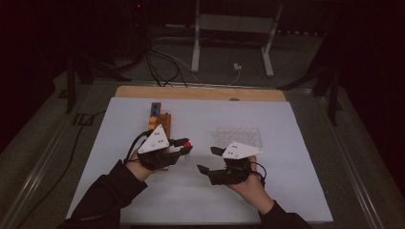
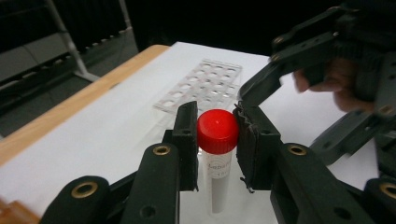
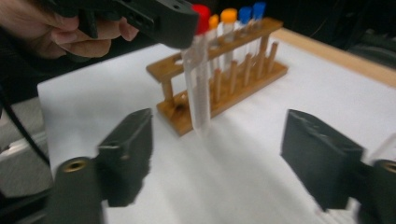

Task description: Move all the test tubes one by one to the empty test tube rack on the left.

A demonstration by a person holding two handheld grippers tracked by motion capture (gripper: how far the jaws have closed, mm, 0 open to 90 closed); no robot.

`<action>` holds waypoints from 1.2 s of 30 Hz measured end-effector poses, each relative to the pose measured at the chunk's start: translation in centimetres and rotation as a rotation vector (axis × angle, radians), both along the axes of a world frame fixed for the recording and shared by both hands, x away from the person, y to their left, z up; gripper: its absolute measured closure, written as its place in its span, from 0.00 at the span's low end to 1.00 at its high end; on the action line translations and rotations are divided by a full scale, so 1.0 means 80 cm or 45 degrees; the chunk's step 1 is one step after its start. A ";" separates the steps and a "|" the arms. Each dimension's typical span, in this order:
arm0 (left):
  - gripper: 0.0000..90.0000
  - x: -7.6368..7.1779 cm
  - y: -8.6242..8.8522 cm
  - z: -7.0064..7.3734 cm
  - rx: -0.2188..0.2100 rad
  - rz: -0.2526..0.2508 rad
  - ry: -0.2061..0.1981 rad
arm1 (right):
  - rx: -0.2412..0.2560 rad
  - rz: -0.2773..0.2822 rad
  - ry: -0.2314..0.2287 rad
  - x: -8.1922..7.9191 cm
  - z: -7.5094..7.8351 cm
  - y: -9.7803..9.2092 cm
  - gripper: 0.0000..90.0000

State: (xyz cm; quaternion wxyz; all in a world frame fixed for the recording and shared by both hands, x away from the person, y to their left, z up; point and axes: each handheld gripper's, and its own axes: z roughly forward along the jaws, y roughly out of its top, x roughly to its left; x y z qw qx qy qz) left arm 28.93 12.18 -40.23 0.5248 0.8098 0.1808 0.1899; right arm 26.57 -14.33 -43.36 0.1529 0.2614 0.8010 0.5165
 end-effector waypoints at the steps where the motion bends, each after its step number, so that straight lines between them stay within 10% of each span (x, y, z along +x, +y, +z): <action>1: 0.80 0.001 0.004 0.002 0.009 0.009 -0.008 | 0.011 0.003 -0.005 0.000 0.001 -0.002 0.21; 5: 0.80 0.003 0.021 0.009 -0.002 0.072 -0.030 | 0.020 -0.015 -0.018 0.001 0.003 -0.010 0.01; 20: 0.80 0.009 0.093 0.022 -0.029 0.289 -0.065 | 0.039 -0.001 -0.010 0.004 0.002 -0.019 0.00; 36: 0.80 0.020 0.112 -0.025 -0.012 0.373 0.011 | 0.046 0.000 0.013 0.007 -0.001 -0.022 0.00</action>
